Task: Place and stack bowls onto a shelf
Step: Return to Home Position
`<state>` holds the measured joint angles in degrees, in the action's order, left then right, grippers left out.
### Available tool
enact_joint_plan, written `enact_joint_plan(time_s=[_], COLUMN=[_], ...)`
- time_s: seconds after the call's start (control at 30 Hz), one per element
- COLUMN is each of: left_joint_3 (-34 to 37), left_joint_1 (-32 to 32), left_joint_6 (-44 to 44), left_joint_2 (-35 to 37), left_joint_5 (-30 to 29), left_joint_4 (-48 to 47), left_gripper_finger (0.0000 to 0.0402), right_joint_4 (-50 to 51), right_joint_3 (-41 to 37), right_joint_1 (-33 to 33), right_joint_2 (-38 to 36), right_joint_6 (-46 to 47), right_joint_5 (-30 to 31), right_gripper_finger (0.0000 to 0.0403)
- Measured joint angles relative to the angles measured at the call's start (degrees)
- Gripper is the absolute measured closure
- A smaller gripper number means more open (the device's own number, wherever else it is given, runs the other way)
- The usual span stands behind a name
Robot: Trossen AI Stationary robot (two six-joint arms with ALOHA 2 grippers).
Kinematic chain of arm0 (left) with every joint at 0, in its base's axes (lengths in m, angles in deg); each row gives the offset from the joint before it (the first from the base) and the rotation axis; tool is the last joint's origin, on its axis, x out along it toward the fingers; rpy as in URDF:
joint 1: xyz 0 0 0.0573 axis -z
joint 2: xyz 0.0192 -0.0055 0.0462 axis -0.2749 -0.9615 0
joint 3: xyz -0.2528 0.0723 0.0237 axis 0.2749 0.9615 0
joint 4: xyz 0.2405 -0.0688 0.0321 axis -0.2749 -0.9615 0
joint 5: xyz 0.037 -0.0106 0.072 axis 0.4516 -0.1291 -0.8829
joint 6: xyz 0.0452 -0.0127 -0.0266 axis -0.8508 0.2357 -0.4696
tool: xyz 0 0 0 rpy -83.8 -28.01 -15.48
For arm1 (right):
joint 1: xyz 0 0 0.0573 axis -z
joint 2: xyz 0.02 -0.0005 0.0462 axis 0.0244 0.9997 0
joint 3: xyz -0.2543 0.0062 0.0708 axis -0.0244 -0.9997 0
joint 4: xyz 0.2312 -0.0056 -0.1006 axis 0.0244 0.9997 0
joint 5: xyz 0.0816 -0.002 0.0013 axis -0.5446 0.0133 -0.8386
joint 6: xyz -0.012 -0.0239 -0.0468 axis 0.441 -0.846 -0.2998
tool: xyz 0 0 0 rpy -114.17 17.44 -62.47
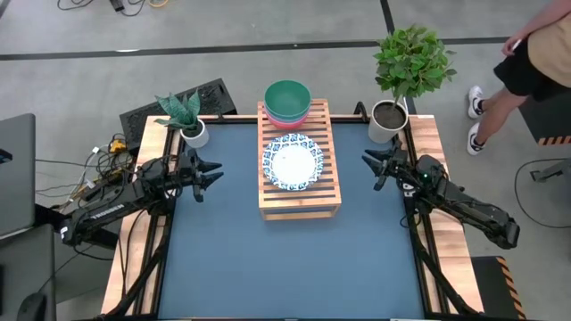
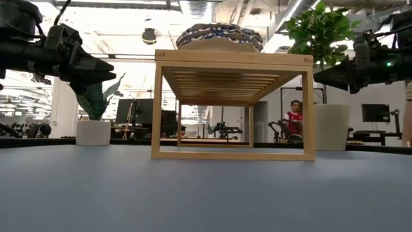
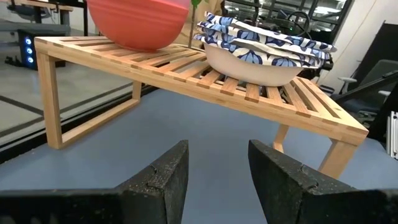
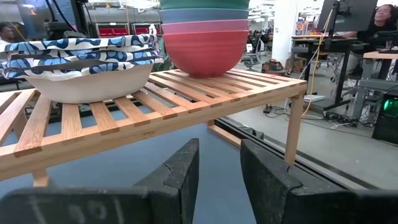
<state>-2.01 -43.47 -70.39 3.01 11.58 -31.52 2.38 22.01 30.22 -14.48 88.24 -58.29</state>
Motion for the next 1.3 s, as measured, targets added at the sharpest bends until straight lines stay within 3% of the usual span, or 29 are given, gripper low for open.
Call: enact_joint_plan(time_s=[0.57,0.73,0.97,1.3], left_joint_3=[0.02,0.02,0.02,0.02], left_joint_1=[0.01,0.21,1.57,1.65], left_joint_6=[0.17,11.58,16.50,16.72], left_joint_2=[0.00,-0.02,0.02,0.03], left_joint_5=[-0.14,-8.88,-11.58,-11.61], left_joint_4=[0.00,-1.54,-1.96,-1.97], left_gripper_finger=[0.0251,0.0251,0.0251,0.0251], right_joint_4=[0.00,-0.02,-0.02,-0.02], right_joint_3=[-0.04,-0.04,-0.04,-0.04], right_joint_1=[0.00,0.00,0.00,0.00], right_joint_2=[0.00,-0.01,-0.02,-0.02], right_joint_6=[0.00,0.00,0.00,0.00], right_joint_5=[0.01,0.01,0.01,0.01], right_gripper_finger=[0.0259,0.0259,0.0259,0.0259])
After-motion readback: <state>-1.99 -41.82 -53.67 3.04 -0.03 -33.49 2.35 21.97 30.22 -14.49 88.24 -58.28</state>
